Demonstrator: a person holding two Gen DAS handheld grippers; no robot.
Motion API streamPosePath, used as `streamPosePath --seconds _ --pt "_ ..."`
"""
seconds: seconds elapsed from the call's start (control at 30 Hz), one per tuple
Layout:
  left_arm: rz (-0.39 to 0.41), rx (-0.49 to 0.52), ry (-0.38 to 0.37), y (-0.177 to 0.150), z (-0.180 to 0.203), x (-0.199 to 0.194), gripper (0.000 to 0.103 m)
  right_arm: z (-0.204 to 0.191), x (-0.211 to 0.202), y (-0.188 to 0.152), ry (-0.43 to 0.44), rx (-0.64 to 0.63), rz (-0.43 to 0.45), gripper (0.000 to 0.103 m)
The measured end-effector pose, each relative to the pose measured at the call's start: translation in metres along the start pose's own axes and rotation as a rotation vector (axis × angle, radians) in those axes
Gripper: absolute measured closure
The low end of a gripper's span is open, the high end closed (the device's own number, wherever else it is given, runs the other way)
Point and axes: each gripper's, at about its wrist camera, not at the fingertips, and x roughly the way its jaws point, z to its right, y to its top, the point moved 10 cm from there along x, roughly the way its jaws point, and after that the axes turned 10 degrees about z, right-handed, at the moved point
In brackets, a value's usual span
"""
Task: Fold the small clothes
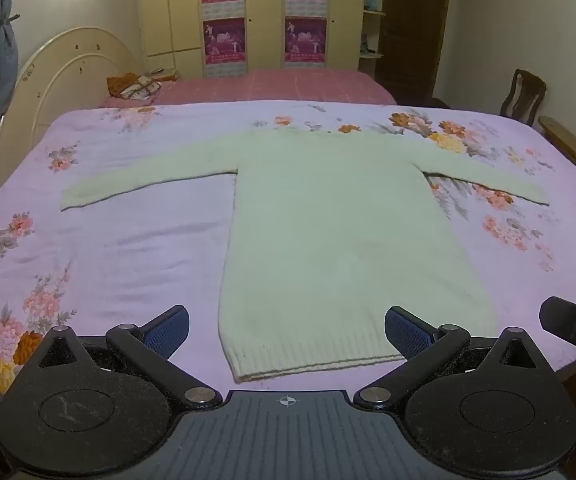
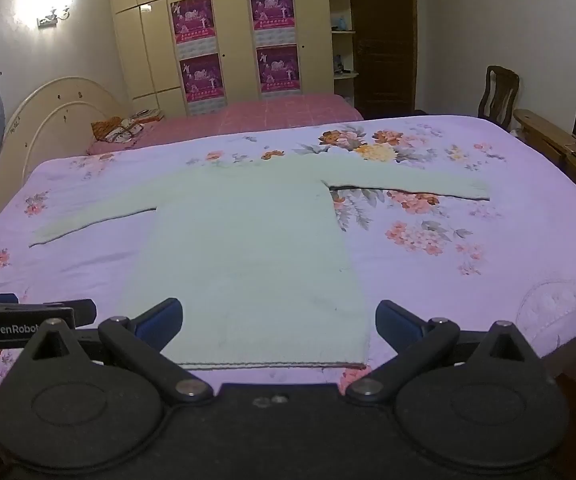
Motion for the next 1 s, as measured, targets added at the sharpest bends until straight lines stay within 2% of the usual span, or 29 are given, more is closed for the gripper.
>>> streamPosePath --seconds 1.0 --pt "-0.017 -0.001 0.002 0.002 0.001 0.016 0.0 0.004 0.009 0.006 0.017 0.018 0.011 0.001"
